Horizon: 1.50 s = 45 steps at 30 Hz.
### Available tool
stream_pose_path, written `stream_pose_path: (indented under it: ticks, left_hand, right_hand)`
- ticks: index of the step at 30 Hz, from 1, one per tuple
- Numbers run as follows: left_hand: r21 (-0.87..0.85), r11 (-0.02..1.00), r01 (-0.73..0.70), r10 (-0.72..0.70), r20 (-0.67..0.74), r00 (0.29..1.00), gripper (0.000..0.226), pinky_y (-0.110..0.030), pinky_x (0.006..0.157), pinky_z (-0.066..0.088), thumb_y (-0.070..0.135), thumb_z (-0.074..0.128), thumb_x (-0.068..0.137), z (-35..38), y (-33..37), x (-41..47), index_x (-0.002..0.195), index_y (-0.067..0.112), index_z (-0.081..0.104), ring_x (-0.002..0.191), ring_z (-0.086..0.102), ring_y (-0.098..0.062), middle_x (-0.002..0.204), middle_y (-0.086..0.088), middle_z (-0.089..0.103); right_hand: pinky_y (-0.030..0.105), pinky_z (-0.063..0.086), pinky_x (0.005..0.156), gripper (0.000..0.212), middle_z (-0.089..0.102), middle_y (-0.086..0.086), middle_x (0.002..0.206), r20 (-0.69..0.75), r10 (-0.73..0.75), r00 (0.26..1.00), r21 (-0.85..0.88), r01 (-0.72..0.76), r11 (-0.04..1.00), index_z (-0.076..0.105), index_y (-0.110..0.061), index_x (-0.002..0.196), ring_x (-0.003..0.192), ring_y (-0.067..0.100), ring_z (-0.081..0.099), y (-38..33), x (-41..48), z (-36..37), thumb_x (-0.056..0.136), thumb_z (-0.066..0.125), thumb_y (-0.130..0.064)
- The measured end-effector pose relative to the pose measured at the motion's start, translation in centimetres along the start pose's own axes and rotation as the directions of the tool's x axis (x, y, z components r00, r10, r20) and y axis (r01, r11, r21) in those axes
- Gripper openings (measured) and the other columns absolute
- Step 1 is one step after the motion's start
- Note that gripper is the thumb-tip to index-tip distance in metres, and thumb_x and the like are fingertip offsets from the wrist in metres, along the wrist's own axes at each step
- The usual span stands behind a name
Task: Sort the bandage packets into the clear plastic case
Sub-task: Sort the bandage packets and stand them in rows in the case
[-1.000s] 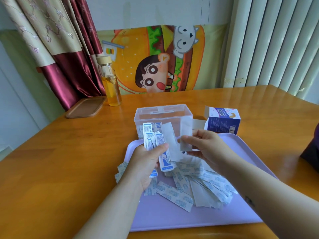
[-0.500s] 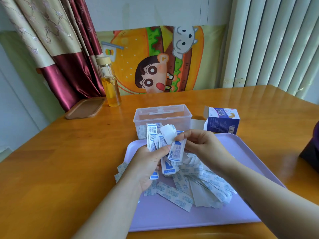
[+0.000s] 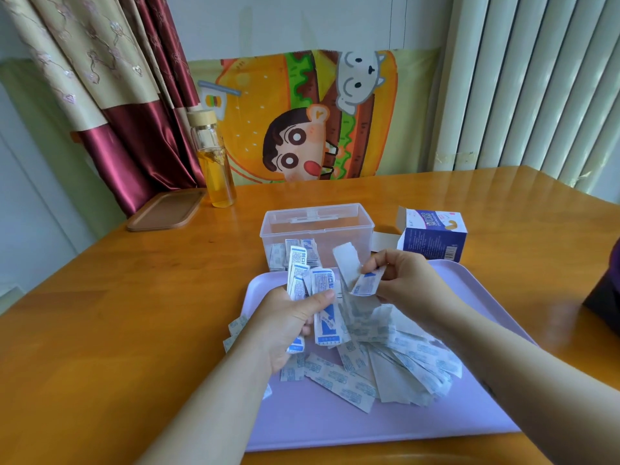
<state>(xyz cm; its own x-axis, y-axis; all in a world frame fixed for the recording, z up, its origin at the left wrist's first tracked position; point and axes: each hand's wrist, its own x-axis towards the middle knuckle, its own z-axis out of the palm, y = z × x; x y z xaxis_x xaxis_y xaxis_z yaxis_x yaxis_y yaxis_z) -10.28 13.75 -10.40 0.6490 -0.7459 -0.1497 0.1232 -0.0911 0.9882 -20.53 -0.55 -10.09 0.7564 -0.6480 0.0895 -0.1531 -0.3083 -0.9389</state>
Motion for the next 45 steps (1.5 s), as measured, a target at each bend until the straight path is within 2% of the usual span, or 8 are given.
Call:
stream_pose_path:
  ticks: [5,8,16,19,25,33,40,45]
  left_hand:
    - [0.466,0.885,0.012,-0.036,0.043,0.998,0.015,-0.023,0.063,0.042,0.025,0.067,0.087,-1.2,-0.8,1.3,0.098,0.015,0.067,0.076,0.065,-0.013,0.092,-0.002,0.072]
    - [0.574,0.819,-0.008,-0.019,0.041,0.999,0.018,-0.037,0.068,0.05,0.024,0.065,0.088,-0.9,-1.0,1.8,0.098,0.009,0.067,0.074,0.066,-0.021,0.089,-0.01,0.071]
    - [0.657,0.754,-0.004,-0.003,0.01,1.0,0.023,-0.026,0.053,0.027,0.019,0.064,0.088,-1.0,-1.2,2.1,0.078,0.007,0.047,0.051,0.033,-0.018,0.062,-0.006,0.036]
    - [0.674,0.739,-0.004,-0.008,0.016,1.0,0.019,-0.029,0.057,0.034,0.017,0.063,0.089,-1.4,-1.4,2.4,0.079,0.008,0.049,0.057,0.042,-0.02,0.067,-0.009,0.043]
    - [0.612,0.791,0.001,0.032,-0.044,0.999,0.003,-0.025,0.06,0.044,0.012,0.058,0.092,-2.3,-1.4,2.8,0.094,0.012,0.06,0.052,0.06,-0.006,0.079,-0.006,0.059]
    - [0.583,0.812,-0.002,0.079,-0.106,0.991,0.026,-0.036,0.06,0.044,0.022,0.061,0.09,-3.2,-1.0,2.8,0.1,-0.002,0.061,0.06,0.054,-0.028,0.084,-0.022,0.064]
    - [0.112,0.992,0.063,-0.061,-0.019,0.998,0.009,-0.022,0.047,0.036,0.021,0.066,0.086,-1.3,-0.5,1.6,0.093,0.014,0.068,0.076,0.056,-0.024,0.089,-0.013,0.069]
    - [-0.029,0.997,0.077,-0.078,-0.022,0.997,0.003,-0.017,0.037,0.026,0.017,0.063,0.088,-0.3,-0.3,0.9,0.086,0.015,0.065,0.056,0.054,-0.016,0.068,-0.004,0.068]
  right_hand:
    - [0.034,0.059,0.067,0.013,0.069,0.006,0.071,0.12,0.046,0.992,-0.361,0.0,0.933,0.061,-0.013,0.082,0.061,0.019,0.07,0.1,0.0,-1.3,0.083,0.06,0.001]
    - [0.028,0.056,0.06,0.022,0.068,0.003,0.078,0.138,0.05,0.989,-0.49,0.024,0.871,0.057,-0.018,0.077,0.06,0.019,0.07,0.1,-0.2,-1.6,0.084,0.055,0.003]
    - [0.013,0.039,0.047,0.025,0.057,-0.005,0.073,0.098,0.039,0.994,-0.624,0.031,0.781,0.052,-0.025,0.073,0.06,0.007,0.053,0.4,-0.1,-3.0,0.084,0.06,-0.005]
    - [0.012,0.038,0.047,0.024,0.056,-0.008,0.069,0.09,0.048,0.995,-0.608,0.017,0.794,0.053,-0.025,0.07,0.061,0.007,0.051,0.2,-0.1,-3.7,0.083,0.065,-0.009]
    - [0.02,0.051,0.06,0.035,0.067,-0.011,0.078,0.011,-0.206,0.979,-0.456,0.188,0.87,0.051,-0.023,0.064,0.08,0.01,0.066,-0.5,-0.7,-4.2,0.087,0.055,0.003]
    - [0.006,0.048,0.066,0.038,0.071,-0.009,0.09,0.127,-0.315,0.94,-0.237,0.337,0.911,0.049,-0.017,0.071,0.088,-0.012,0.063,-0.9,-1.8,-3.0,0.078,0.052,0.02]
    - [0.019,0.055,0.068,0.024,0.073,0.004,0.076,0.077,-0.346,0.935,0.088,0.339,0.937,0.053,-0.006,0.072,0.082,0.011,0.071,-1.3,-1.9,-1.1,0.076,0.068,0.013]
    - [0.022,0.056,0.07,0.026,0.072,0.003,0.079,0.032,-0.334,0.942,-0.015,0.335,0.942,0.053,-0.011,0.071,0.077,0.009,0.07,-1.2,-1.6,-0.4,0.077,0.068,0.009]
